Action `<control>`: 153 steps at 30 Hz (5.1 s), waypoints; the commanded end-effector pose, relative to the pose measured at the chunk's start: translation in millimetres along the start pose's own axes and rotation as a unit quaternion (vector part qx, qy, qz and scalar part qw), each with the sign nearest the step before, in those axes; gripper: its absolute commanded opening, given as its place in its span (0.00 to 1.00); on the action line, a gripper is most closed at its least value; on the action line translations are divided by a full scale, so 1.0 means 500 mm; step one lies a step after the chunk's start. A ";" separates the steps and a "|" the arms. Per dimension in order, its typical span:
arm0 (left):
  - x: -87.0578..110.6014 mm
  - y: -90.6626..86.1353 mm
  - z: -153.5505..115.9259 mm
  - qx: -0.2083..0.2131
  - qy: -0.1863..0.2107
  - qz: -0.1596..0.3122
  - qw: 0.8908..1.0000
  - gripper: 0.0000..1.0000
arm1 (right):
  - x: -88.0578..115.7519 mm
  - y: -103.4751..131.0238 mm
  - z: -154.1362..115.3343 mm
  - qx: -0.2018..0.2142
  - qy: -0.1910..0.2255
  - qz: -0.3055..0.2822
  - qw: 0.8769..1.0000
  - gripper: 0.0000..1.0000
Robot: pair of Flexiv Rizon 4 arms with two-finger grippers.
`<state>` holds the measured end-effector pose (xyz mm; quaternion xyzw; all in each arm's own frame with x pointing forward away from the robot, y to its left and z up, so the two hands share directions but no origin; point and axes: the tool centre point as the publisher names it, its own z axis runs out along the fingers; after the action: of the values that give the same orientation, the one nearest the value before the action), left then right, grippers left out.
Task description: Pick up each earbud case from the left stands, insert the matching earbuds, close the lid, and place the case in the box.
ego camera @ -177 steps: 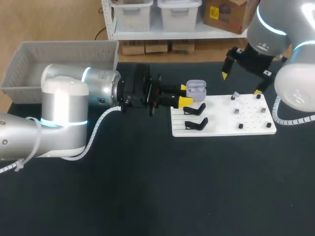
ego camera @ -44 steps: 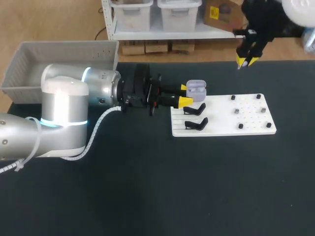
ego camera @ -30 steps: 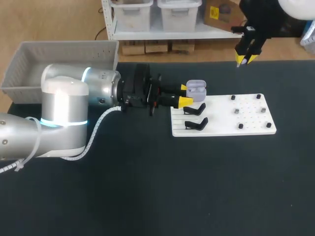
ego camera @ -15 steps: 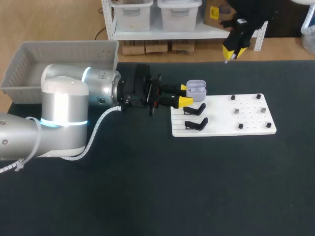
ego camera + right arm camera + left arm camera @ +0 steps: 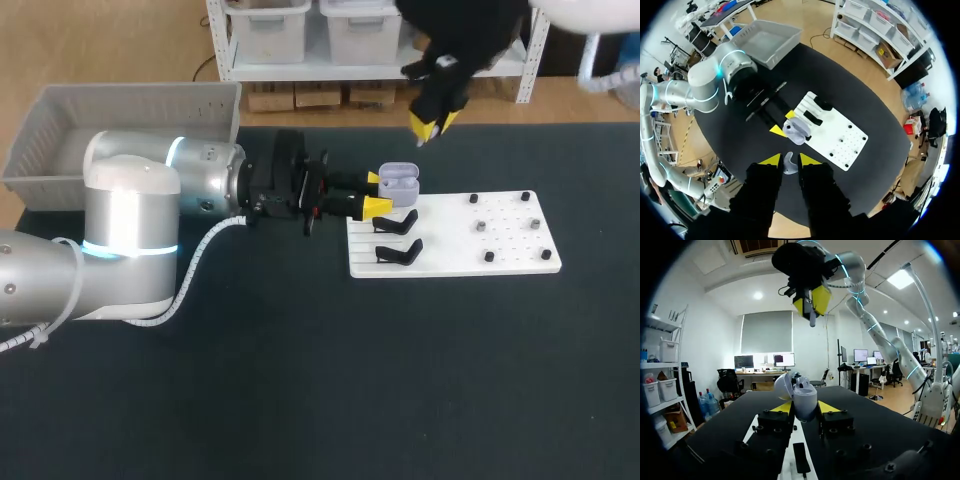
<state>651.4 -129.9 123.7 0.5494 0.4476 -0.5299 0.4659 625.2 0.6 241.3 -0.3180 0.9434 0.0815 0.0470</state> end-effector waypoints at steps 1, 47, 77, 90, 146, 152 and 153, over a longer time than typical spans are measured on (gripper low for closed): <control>0.002 -0.001 0.000 -0.001 -0.001 0.001 1.000 0.00 | -0.004 0.023 0.023 0.010 0.009 -0.006 1.000 0.00; 0.002 -0.001 0.000 -0.001 -0.001 0.001 1.000 0.00 | -0.040 0.007 0.132 0.047 0.034 -0.004 0.998 0.00; 0.002 -0.001 0.000 -0.001 -0.001 0.001 1.000 0.00 | -0.047 0.000 0.152 0.040 0.041 0.000 0.998 0.00; 0.002 -0.001 0.000 -0.001 -0.001 0.001 1.000 0.00 | -0.045 -0.006 0.161 0.036 0.042 0.002 0.998 0.00; 0.002 -0.001 0.000 -0.001 -0.001 0.001 1.000 0.00 | -0.086 -0.198 0.176 0.024 0.000 0.238 0.971 1.00; 0.002 -0.001 0.000 -0.001 -0.001 0.001 1.000 0.00 | -0.064 -0.174 0.183 0.020 0.026 0.210 0.977 1.00; 0.002 -0.001 0.000 -0.001 -0.001 0.001 1.000 0.00 | -0.060 -0.169 0.183 0.020 0.028 0.205 0.978 1.00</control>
<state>651.5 -129.9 123.7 0.5494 0.4475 -0.5300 0.4659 705.8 -33.8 143.4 -0.1159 0.9912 0.0631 0.0112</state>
